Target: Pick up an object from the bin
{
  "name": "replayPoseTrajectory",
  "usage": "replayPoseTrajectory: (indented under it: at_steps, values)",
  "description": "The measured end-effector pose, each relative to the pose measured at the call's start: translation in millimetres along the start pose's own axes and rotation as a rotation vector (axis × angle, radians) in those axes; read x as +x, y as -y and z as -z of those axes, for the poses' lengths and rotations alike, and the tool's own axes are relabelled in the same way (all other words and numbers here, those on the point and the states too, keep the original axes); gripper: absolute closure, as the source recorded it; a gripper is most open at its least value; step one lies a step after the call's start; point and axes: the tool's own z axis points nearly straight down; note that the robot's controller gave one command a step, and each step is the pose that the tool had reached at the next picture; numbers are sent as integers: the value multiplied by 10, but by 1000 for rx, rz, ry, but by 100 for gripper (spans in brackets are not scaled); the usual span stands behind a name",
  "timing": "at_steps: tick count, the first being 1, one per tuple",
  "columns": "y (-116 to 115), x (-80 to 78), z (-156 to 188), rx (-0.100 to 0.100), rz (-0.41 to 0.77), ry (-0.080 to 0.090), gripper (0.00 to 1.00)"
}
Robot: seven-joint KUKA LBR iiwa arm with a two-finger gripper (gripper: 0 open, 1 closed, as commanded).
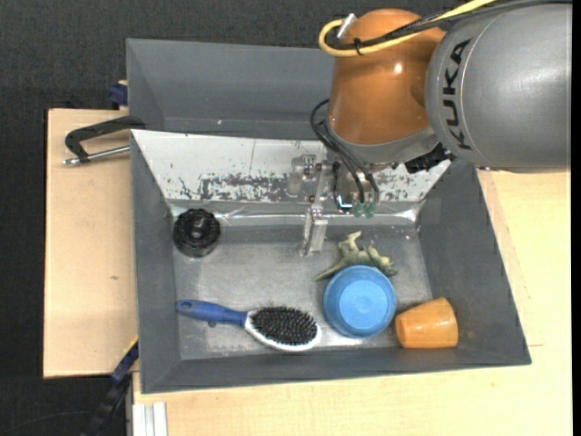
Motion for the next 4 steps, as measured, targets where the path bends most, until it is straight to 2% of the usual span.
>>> replayPoseTrajectory:
  at_steps: [1,2,3,4]
  values:
    - [248,667,-1424,0,3,13,0]
    - [-49,868,-1384,-2,-103,22,0]
    - [-382,890,-1405,17,-20,9,0]
    - [-372,937,-1404,20,-25,-15,100]
